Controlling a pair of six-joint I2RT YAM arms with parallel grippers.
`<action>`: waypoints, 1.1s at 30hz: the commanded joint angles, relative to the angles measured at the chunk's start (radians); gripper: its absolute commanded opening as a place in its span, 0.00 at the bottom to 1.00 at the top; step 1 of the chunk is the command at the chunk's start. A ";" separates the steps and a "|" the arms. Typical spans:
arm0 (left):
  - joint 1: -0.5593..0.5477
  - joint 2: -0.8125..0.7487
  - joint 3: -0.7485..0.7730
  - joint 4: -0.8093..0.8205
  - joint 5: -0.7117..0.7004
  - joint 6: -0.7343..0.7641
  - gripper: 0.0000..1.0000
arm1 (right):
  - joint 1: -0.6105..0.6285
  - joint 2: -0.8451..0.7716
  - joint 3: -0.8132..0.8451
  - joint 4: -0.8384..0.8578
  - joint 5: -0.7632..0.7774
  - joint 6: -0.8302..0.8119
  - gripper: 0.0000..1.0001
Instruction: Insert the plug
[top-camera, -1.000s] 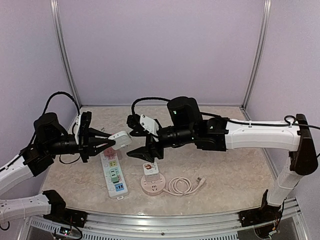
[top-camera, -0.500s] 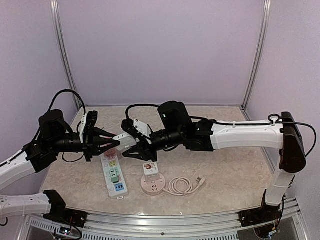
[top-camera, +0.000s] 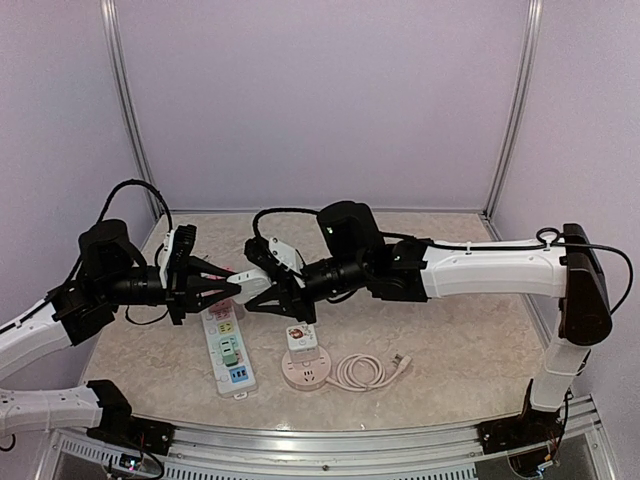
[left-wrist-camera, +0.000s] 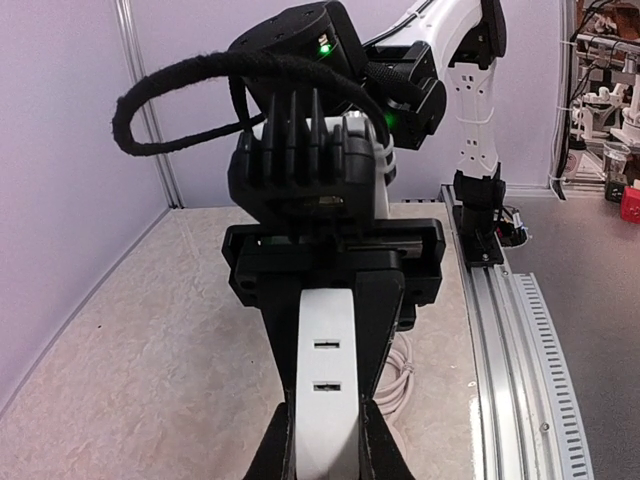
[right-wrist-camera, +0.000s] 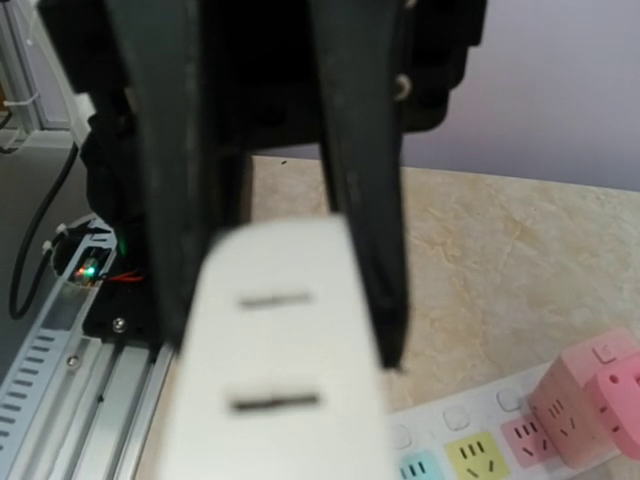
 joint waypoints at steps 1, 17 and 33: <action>-0.008 0.003 0.018 0.011 -0.031 -0.005 0.00 | -0.002 -0.019 -0.007 -0.011 0.021 0.013 0.12; -0.081 0.033 -0.004 -0.107 -0.053 0.063 0.00 | -0.004 -0.188 -0.061 -0.191 0.145 -0.068 0.64; -0.105 0.070 0.005 -0.055 -0.071 0.039 0.00 | -0.003 -0.136 -0.028 -0.209 0.089 -0.056 0.44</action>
